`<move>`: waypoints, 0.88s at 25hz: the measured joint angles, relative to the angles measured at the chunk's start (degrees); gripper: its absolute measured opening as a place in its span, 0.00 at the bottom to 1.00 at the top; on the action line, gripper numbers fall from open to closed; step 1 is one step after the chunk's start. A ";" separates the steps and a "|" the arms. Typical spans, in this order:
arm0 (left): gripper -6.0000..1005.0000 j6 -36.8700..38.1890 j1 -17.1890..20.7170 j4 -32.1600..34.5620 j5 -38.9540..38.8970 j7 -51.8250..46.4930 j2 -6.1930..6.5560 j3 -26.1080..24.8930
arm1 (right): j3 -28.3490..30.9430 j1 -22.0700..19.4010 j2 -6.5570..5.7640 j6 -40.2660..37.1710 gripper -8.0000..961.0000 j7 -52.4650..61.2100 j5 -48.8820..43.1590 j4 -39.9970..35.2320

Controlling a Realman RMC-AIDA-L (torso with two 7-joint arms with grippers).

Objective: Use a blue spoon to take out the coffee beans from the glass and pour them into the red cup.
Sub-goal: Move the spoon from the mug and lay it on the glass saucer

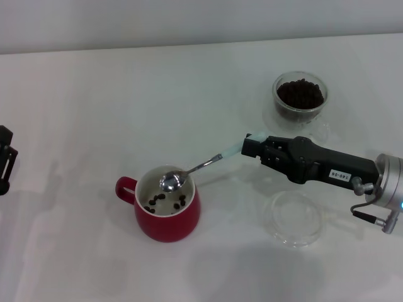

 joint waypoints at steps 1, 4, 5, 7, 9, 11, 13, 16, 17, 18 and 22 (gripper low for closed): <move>0.72 0.01 0.00 0.00 0.00 0.00 -0.01 0.00 | 0.02 -0.07 0.00 0.04 0.15 -0.14 0.00 0.02; 0.72 0.02 0.00 0.06 0.00 0.00 -0.07 0.00 | 0.28 -0.81 -0.57 -0.29 0.16 0.43 0.88 0.31; 0.72 0.03 0.00 0.08 0.01 0.00 -0.08 0.00 | 0.34 -1.05 -0.89 -0.55 0.16 0.82 1.21 0.42; 0.72 0.03 0.00 0.09 0.03 0.00 -0.10 0.00 | 0.37 -1.52 -1.59 -0.99 0.17 1.75 1.65 0.42; 0.72 0.03 0.01 0.09 0.04 0.00 -0.10 0.01 | 0.40 -2.42 -3.09 -1.89 0.17 3.51 2.17 0.58; 0.72 0.04 0.01 0.09 0.06 0.00 -0.10 0.06 | 0.40 -3.65 -5.21 -3.15 0.18 5.62 2.26 0.81; 0.72 0.04 0.05 0.09 0.08 0.00 -0.10 0.09 | 0.40 -5.01 -7.09 -5.26 0.18 7.40 2.33 1.66; 0.72 0.02 0.08 -0.20 0.07 0.00 -0.04 0.08 | 0.34 -6.50 -8.40 -9.07 0.19 9.74 2.52 5.80; 0.72 0.01 0.09 -0.30 0.03 0.00 -0.04 0.07 | 0.26 -6.79 -8.53 -10.09 0.19 10.87 2.53 7.91; 0.72 0.01 0.09 -0.34 -0.02 0.00 -0.03 0.05 | 0.12 -7.13 -8.58 -11.10 0.20 12.06 2.54 10.48; 0.72 -0.07 0.12 -0.41 -0.25 0.01 0.06 0.02 | -0.24 -8.41 -8.36 -13.15 0.21 13.91 2.40 16.90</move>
